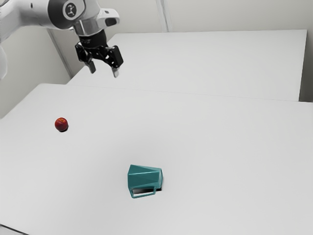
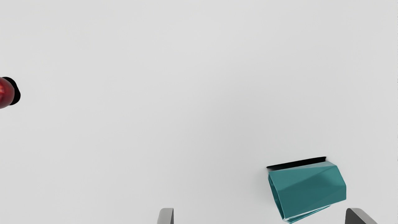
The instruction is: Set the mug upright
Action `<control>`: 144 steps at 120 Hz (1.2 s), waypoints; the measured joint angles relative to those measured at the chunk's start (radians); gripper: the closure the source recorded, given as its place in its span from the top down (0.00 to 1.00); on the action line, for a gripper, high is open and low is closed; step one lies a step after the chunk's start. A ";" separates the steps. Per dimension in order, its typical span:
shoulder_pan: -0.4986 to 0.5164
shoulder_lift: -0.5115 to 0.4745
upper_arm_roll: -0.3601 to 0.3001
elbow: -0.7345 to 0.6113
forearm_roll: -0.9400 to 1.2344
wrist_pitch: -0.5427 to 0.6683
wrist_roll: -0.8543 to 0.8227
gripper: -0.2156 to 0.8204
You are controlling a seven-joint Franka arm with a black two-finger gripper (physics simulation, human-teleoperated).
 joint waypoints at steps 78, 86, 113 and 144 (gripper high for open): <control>0.057 -0.199 0.000 -0.372 -0.206 0.049 -0.010 0.79; 0.059 -0.242 0.000 -0.455 -0.258 0.075 -0.010 0.79; 0.107 -0.299 0.011 -0.665 -0.445 0.112 -0.008 0.79; 0.145 -0.303 0.013 -0.830 -0.622 0.139 0.039 0.79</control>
